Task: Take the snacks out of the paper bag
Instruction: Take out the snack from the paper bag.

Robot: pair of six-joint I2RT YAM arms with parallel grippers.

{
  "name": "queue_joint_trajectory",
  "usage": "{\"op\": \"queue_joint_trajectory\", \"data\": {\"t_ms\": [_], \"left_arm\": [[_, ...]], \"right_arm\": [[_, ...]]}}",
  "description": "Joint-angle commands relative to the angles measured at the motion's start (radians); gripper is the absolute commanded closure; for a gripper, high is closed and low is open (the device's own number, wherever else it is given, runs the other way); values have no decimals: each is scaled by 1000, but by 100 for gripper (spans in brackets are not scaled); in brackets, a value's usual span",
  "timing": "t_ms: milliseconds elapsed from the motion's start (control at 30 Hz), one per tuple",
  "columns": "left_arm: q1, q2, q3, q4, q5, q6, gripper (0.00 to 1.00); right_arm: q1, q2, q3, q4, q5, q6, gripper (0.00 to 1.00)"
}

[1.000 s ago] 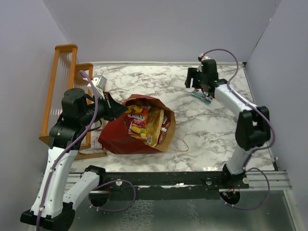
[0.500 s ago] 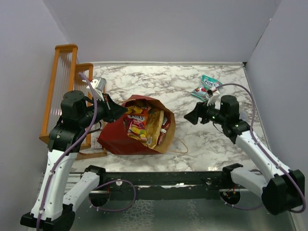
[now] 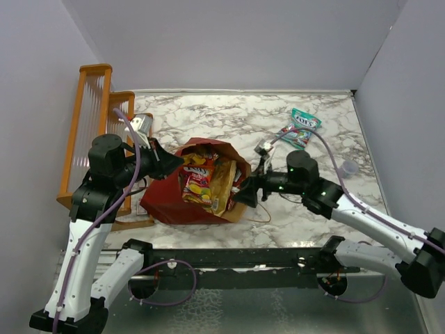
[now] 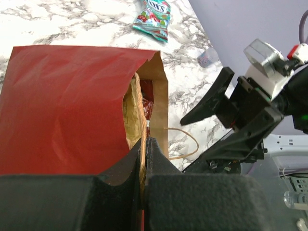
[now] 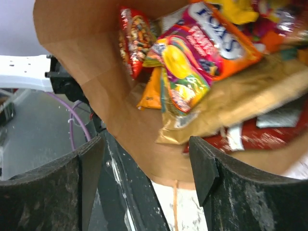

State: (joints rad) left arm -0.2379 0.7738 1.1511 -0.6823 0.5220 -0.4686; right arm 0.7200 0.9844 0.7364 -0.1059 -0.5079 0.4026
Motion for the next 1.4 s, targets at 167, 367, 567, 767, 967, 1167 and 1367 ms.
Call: {"op": "queue_joint_trajectory", "data": {"t_ms": [167, 367, 567, 767, 967, 1167, 1367], "left_arm": [[-3, -47, -58, -10, 23, 17, 100], [-3, -66, -61, -8, 34, 10, 100], [-3, -63, -51, -2, 39, -5, 100], [-3, -53, -33, 8, 49, -32, 100], [-3, -65, -56, 48, 52, -71, 100], [-3, -86, -78, 73, 57, -101, 100], [-3, -94, -77, 58, 44, -92, 100]], "right_arm": [[240, 204, 16, 398, 324, -420, 37], [243, 396, -36, 858, 326, -567, 43], [244, 605, 67, 1022, 449, -417, 46], [252, 760, 105, 1183, 482, -403, 49], [269, 870, 173, 1203, 512, -440, 44], [272, 927, 224, 1145, 631, -461, 58], [274, 906, 196, 1117, 597, -442, 93]]}}
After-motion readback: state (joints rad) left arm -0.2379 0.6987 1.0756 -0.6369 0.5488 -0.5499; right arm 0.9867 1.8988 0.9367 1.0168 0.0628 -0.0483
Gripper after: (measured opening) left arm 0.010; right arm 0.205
